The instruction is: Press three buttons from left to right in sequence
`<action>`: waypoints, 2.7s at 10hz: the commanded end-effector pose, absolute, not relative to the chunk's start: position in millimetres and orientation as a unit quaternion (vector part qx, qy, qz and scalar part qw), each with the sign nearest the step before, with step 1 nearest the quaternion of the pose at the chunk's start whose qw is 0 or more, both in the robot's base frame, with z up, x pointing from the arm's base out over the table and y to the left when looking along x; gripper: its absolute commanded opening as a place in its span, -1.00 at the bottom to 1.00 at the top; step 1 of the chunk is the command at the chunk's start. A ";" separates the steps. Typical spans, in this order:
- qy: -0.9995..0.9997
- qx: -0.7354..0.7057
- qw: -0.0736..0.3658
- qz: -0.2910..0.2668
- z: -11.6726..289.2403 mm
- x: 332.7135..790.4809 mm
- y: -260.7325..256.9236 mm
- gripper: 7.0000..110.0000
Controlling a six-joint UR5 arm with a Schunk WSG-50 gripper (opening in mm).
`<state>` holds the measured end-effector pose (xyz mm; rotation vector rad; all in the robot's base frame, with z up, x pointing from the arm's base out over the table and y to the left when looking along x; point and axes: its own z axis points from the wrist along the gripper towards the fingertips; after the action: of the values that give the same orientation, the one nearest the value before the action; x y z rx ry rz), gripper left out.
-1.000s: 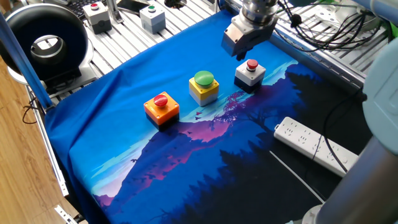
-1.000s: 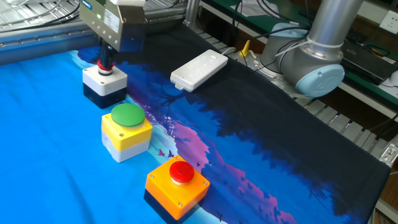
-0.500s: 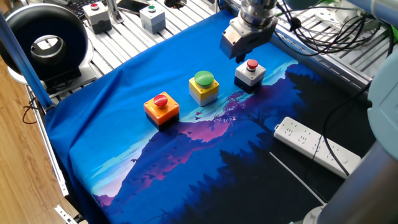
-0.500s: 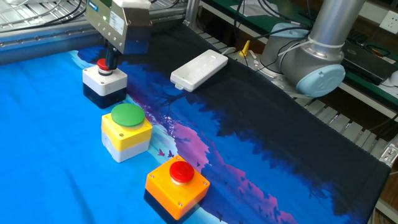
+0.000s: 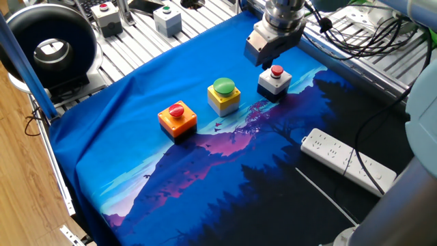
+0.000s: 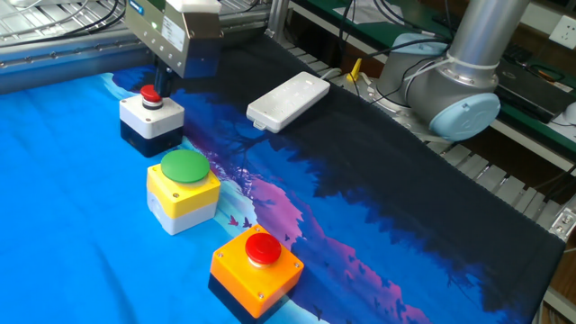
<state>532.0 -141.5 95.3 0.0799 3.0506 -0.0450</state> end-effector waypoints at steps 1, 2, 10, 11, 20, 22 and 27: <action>0.999 0.014 0.050 0.004 96.7 534.8 -132.6 -1.00; 0.999 0.015 0.036 0.009 98.6 530.9 -128.1 -1.00; 0.994 0.087 0.021 0.063 104.2 575.2 -9.8 -1.00; 0.993 0.082 0.035 0.078 94.5 577.2 -5.2 -1.00; 0.993 0.055 0.060 0.084 57.0 581.8 -33.6 -1.00; 0.994 0.068 0.004 0.088 116.4 563.4 -53.1 -1.00; 0.996 0.069 0.030 0.039 159.0 575.9 -37.2 -1.00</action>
<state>572.1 -48.9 133.1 0.1911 3.0850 0.1250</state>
